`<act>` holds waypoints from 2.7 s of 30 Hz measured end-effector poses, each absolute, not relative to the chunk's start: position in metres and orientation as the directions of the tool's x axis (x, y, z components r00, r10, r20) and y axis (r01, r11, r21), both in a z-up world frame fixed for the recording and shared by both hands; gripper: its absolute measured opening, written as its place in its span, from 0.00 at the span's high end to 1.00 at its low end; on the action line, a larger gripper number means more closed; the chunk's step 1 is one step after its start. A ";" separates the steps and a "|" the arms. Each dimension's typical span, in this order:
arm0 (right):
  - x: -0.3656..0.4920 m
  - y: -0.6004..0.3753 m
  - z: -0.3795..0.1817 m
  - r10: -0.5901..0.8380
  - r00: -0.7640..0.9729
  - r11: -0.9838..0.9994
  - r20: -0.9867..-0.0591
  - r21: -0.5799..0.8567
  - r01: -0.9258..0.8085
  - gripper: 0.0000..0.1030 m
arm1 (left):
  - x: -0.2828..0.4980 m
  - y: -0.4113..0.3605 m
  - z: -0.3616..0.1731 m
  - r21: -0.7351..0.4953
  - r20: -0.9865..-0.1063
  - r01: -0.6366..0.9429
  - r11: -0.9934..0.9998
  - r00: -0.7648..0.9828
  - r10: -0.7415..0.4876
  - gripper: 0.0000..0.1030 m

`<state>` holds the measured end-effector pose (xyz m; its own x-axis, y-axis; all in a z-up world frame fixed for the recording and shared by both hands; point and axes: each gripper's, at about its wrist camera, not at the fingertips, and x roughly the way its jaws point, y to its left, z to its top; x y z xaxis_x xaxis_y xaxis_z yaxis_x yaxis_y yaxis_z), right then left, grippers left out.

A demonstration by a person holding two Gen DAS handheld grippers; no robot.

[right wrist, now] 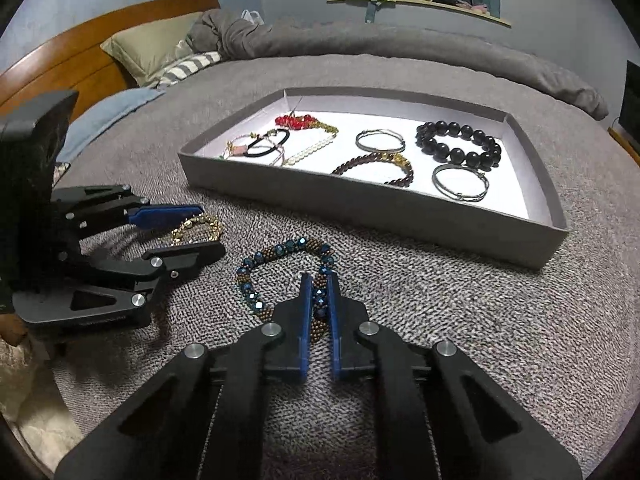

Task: Organize jewelry
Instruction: 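Grasp the gold ring hairpin with the left tool while the right tool grasps the blue bead bracelet, then carry the gold hairpin into the tray and release while the right tool places the blue bracelet, then withdraw both open tools from the tray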

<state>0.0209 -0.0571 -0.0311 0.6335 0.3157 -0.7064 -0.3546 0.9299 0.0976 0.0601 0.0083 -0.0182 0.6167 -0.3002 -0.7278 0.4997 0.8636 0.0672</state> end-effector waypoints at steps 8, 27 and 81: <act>0.009 -0.071 -0.006 0.326 0.706 0.936 -0.628 0.112 -0.333 0.93 | 0.055 0.009 -0.009 0.065 -0.709 0.500 0.863 0.632 -0.313 0.58; 0.024 -0.114 0.057 0.284 0.830 0.959 -0.480 0.143 -0.245 0.93 | 0.065 0.005 0.048 0.014 -0.602 0.489 0.872 0.701 -0.383 0.58; 0.057 -0.167 0.028 0.095 0.819 0.988 -0.567 0.156 -0.007 0.13 | 0.122 -0.007 0.038 -0.058 -0.650 0.393 0.918 0.683 -0.334 0.18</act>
<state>0.0570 -0.1669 0.0281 0.8185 0.0953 -0.5665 -0.0072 0.9878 0.1557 0.1218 -0.0074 0.0375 0.6831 -0.3337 -0.6497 0.3929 0.9177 -0.0582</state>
